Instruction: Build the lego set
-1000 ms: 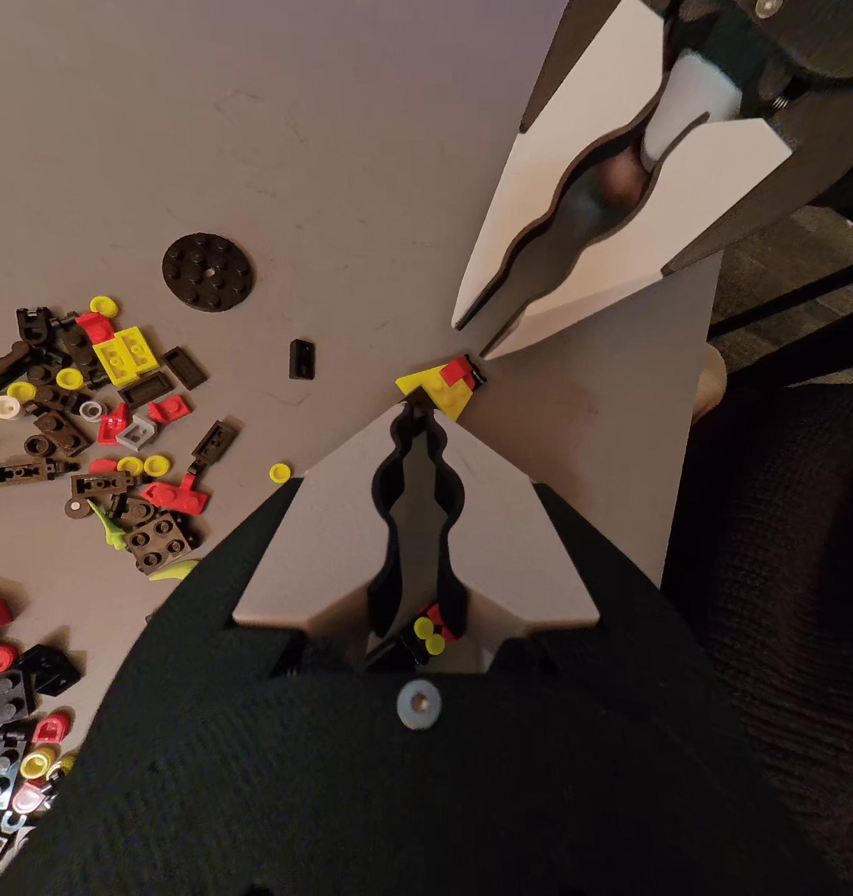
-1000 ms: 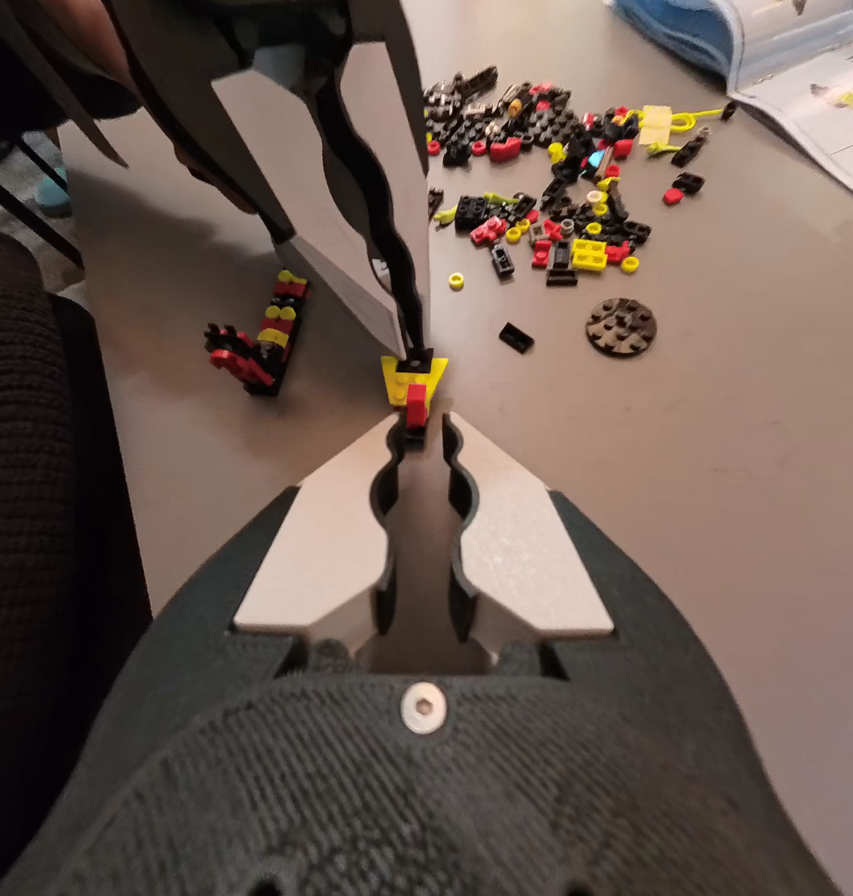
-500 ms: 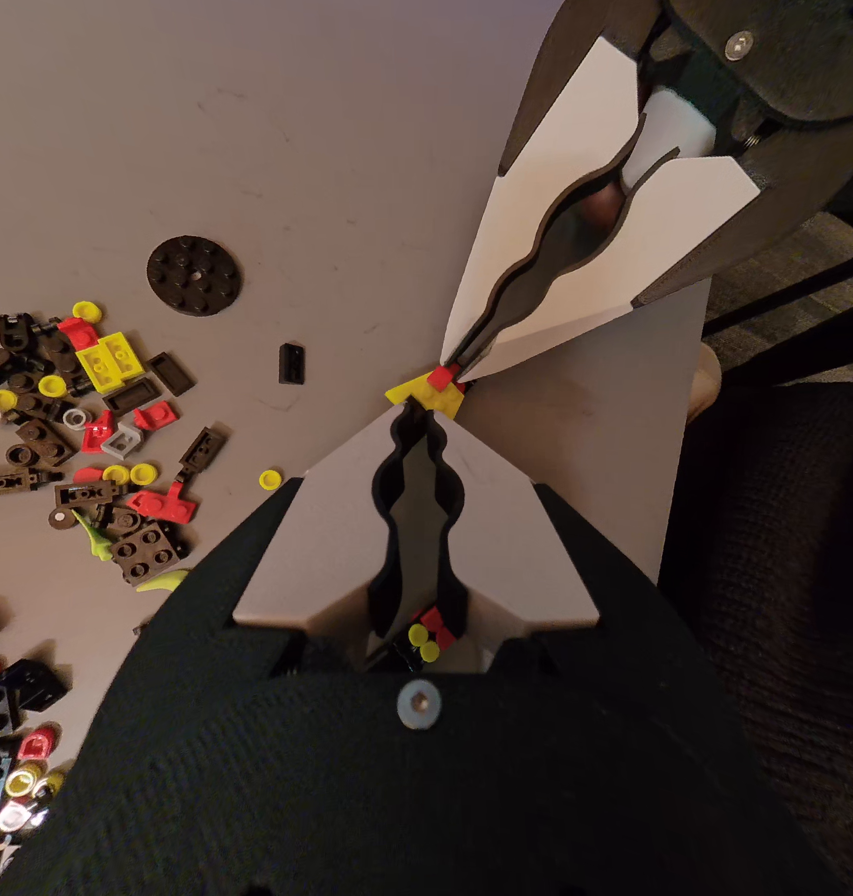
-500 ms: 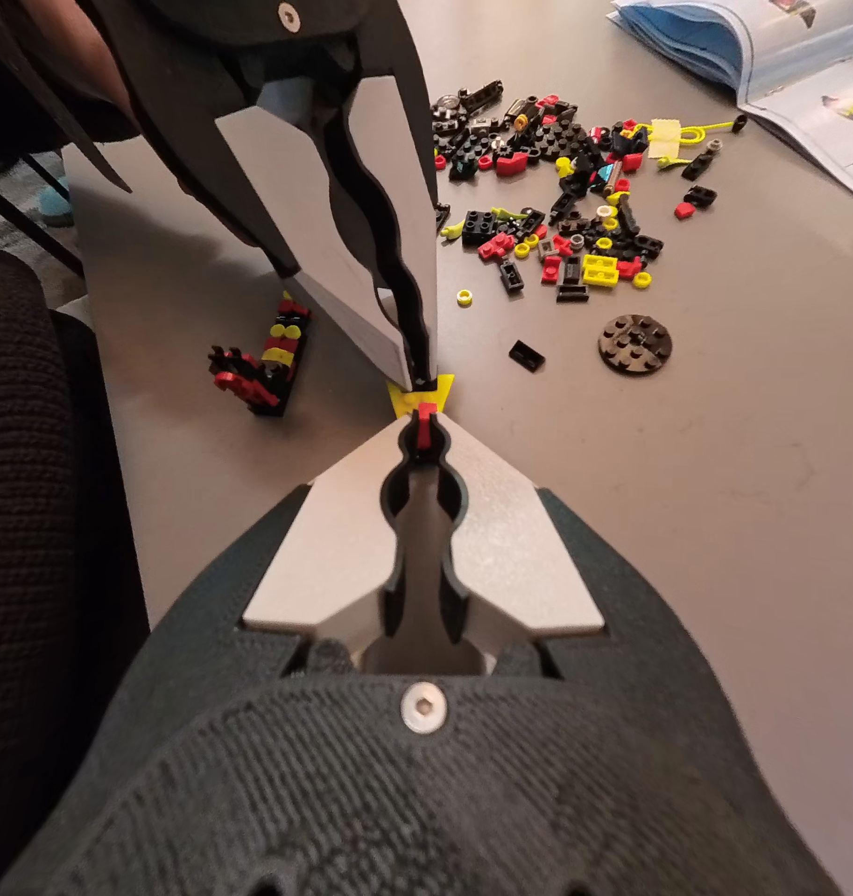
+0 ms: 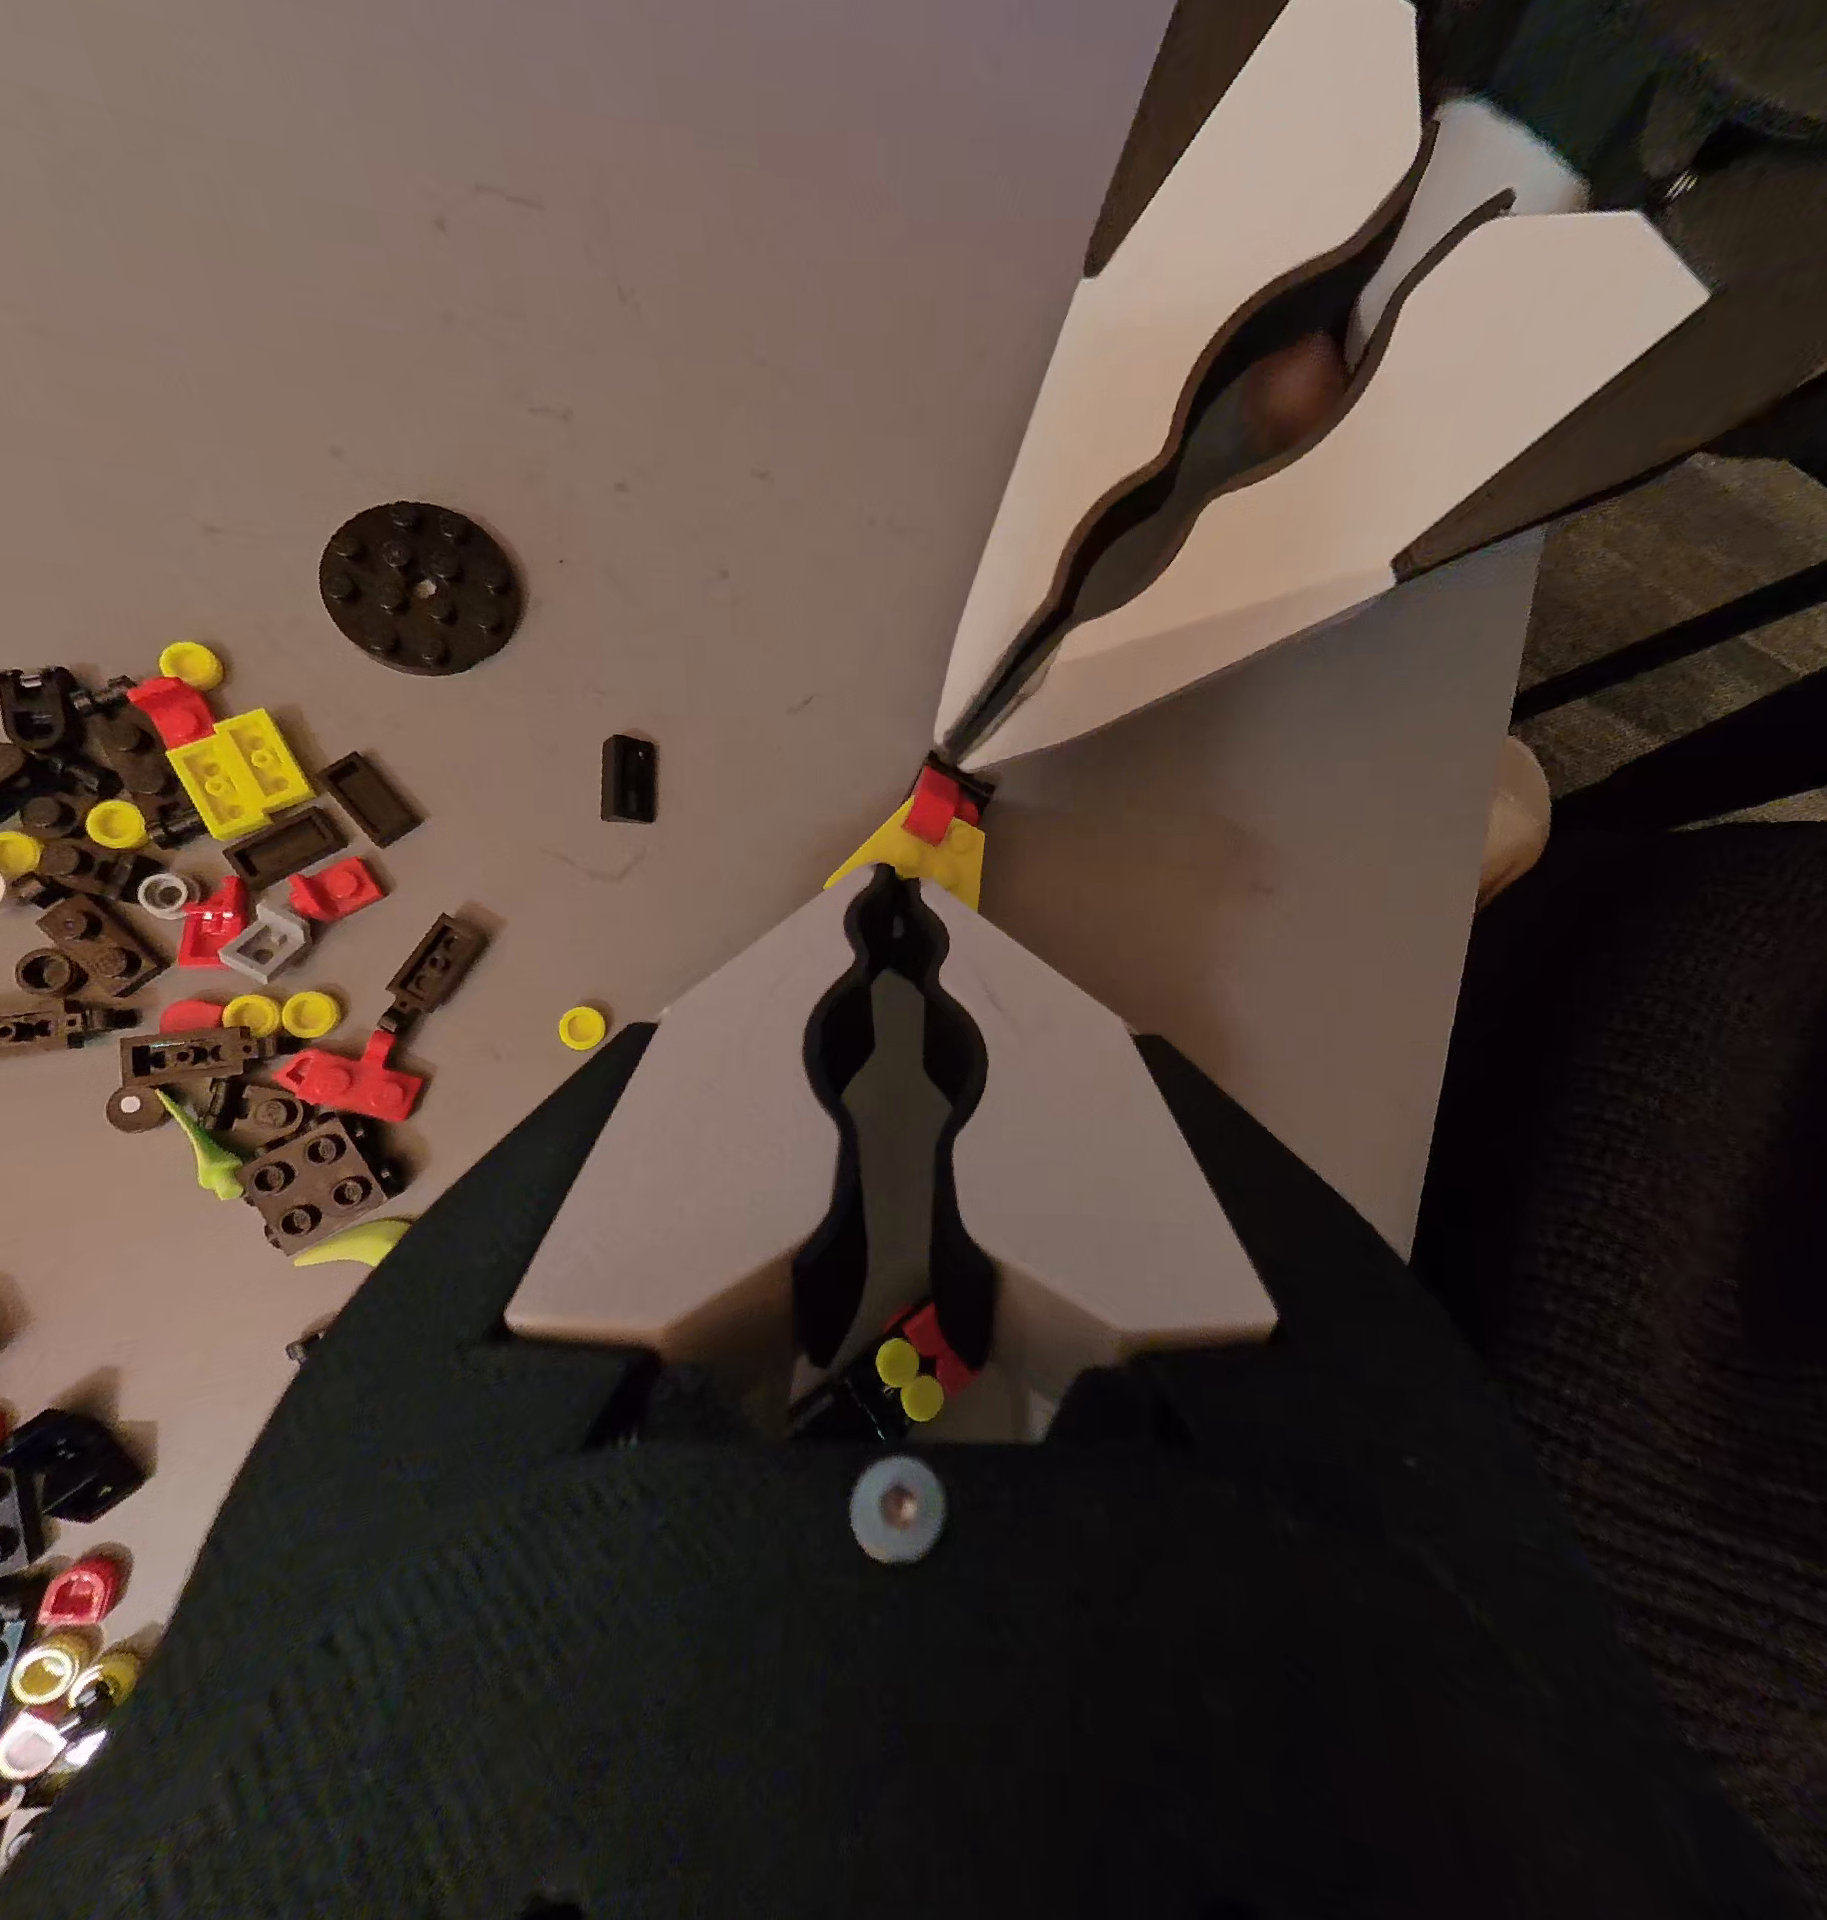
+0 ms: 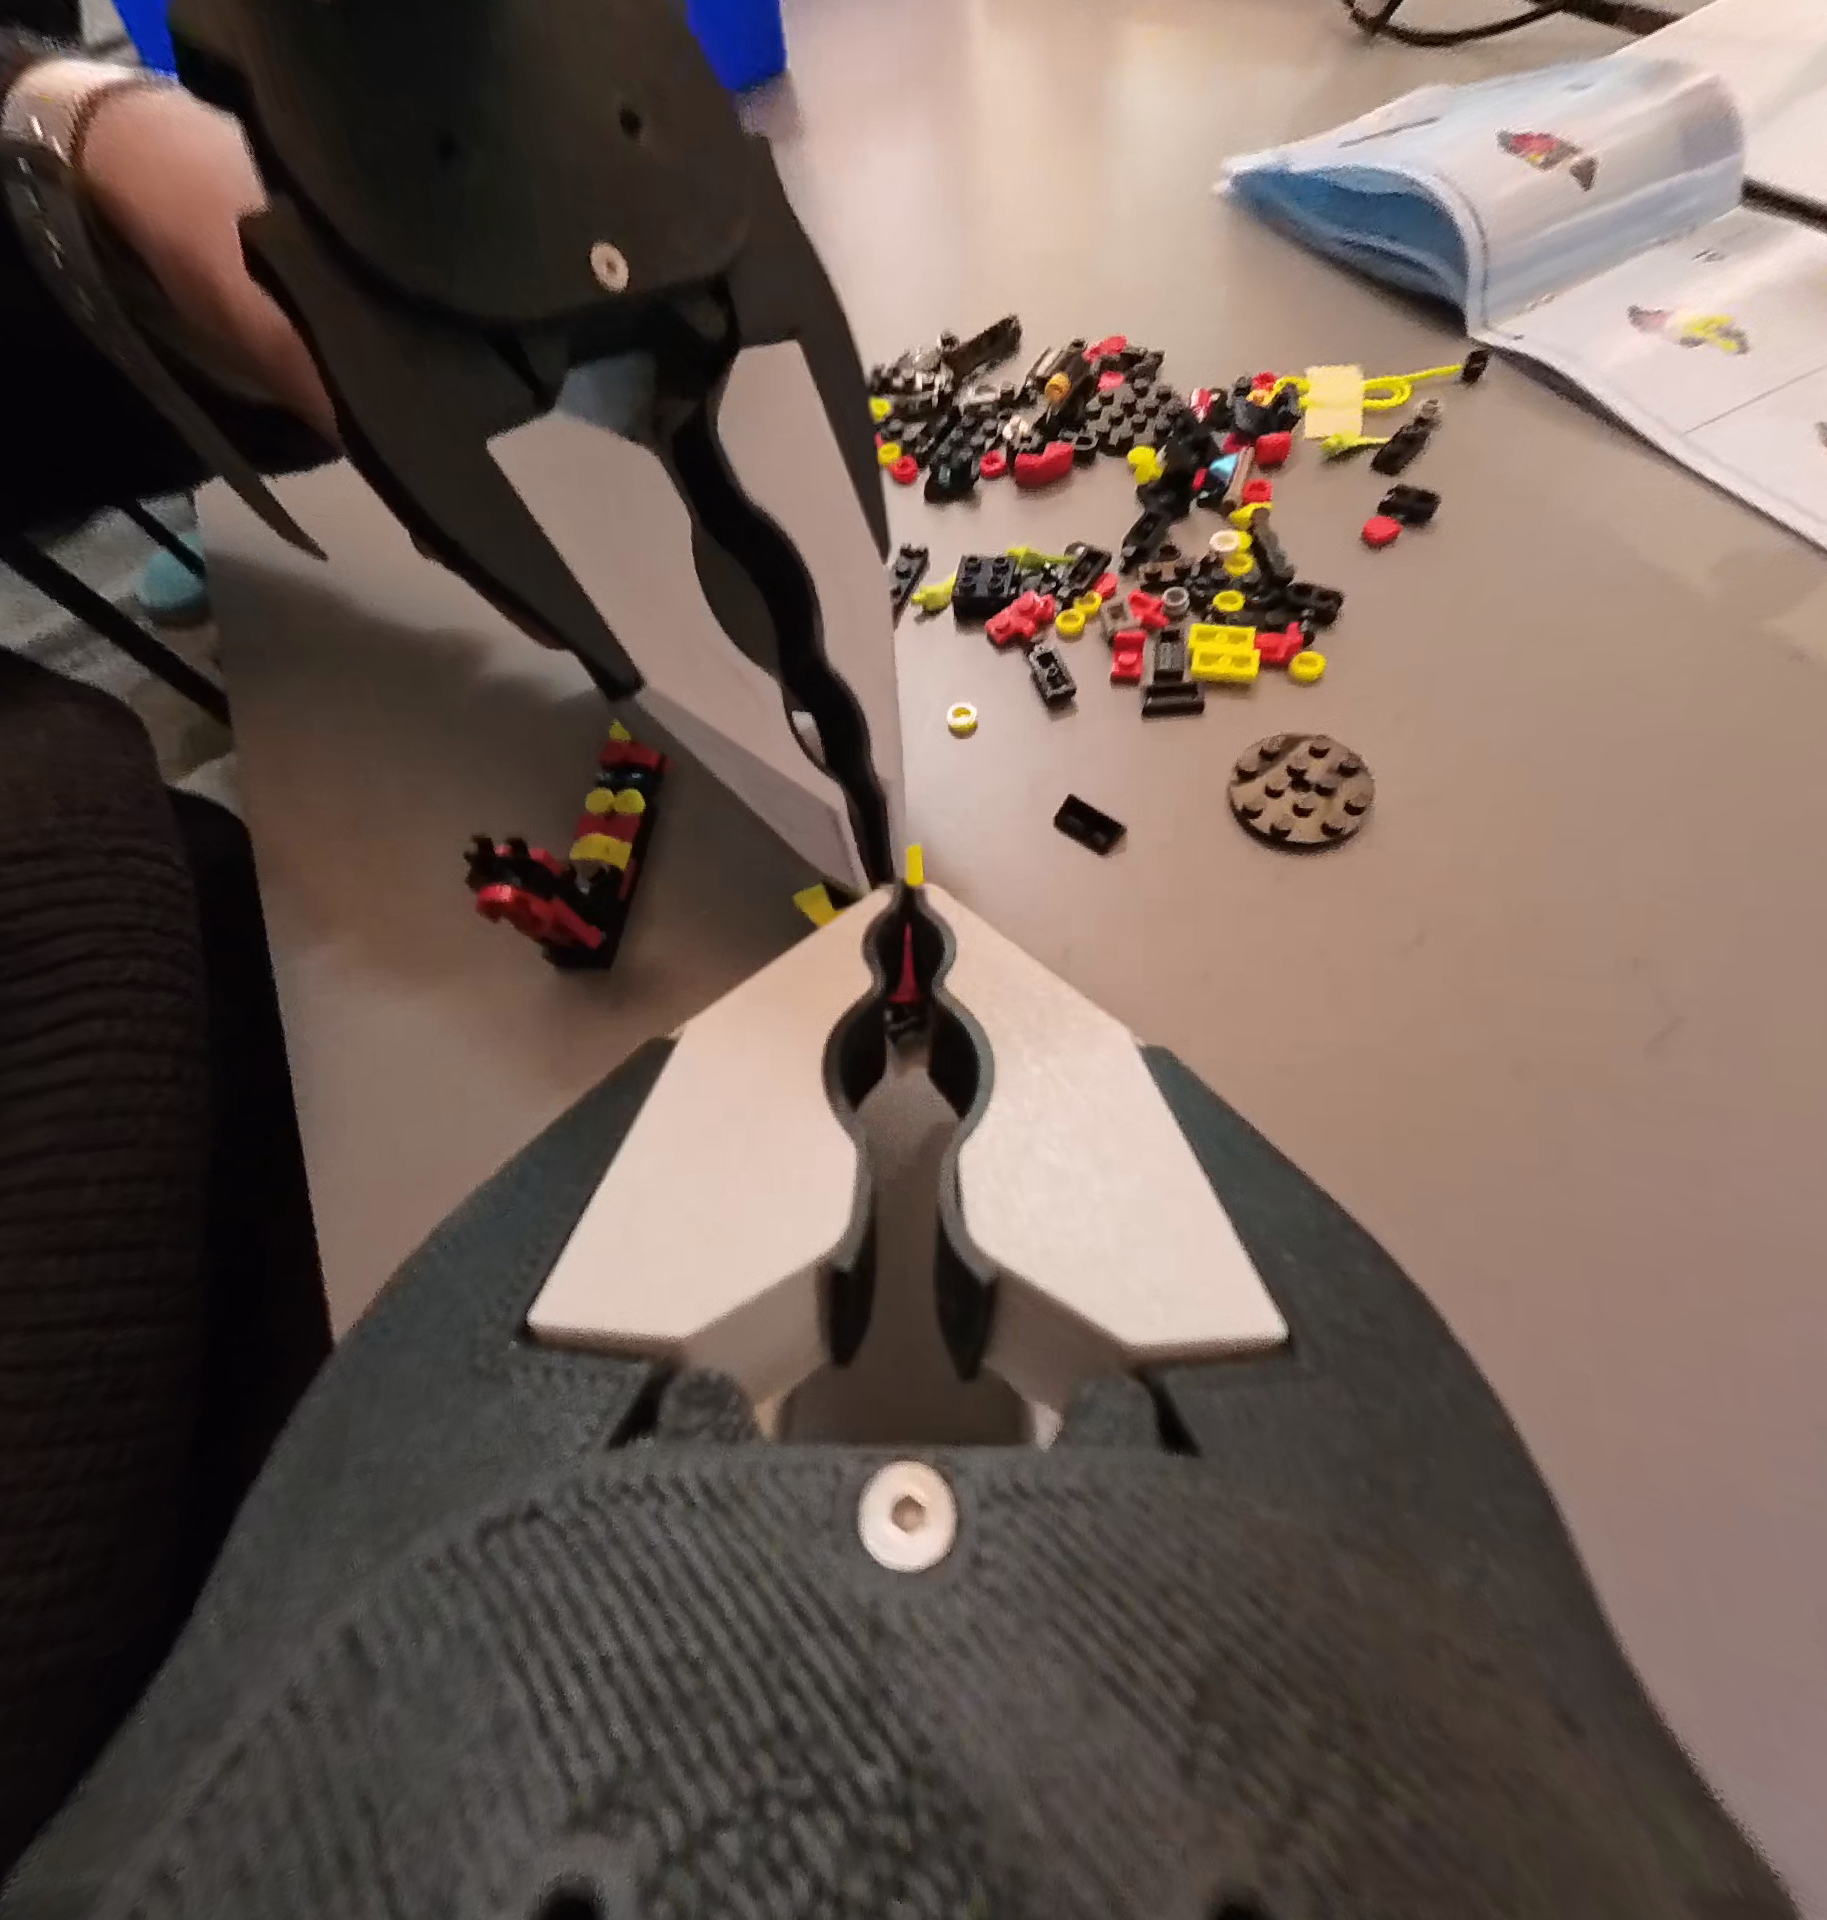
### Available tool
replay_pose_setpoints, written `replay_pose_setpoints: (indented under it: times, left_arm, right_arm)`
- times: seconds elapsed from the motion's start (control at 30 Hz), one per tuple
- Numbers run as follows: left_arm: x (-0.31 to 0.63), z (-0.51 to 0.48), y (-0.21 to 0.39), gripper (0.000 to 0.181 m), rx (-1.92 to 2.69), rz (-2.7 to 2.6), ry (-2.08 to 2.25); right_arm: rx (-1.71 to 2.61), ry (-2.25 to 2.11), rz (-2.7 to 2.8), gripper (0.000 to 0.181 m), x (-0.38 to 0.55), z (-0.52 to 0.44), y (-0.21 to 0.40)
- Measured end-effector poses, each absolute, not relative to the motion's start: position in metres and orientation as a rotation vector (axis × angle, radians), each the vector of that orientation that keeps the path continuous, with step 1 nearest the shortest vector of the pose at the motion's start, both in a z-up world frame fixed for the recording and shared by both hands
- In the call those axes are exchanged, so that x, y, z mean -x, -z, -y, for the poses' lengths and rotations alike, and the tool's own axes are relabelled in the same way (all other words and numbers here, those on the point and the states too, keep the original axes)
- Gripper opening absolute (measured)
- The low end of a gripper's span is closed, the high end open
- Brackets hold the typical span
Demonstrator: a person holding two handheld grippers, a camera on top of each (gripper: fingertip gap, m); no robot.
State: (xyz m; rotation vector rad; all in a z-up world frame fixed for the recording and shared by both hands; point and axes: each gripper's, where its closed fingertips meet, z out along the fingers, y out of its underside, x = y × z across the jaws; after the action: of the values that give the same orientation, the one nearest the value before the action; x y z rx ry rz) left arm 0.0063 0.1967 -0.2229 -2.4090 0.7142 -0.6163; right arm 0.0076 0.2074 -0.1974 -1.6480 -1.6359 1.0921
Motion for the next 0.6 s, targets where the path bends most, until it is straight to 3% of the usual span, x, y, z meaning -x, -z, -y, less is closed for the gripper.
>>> replay_pose_setpoints:
  times: [0.6]
  left_arm:
    - [-0.006,-0.197,0.223,0.0,2.41,-0.704,0.63]
  right_arm:
    - [1.666,-1.035,1.687,0.0,-0.005,-0.204,0.213]
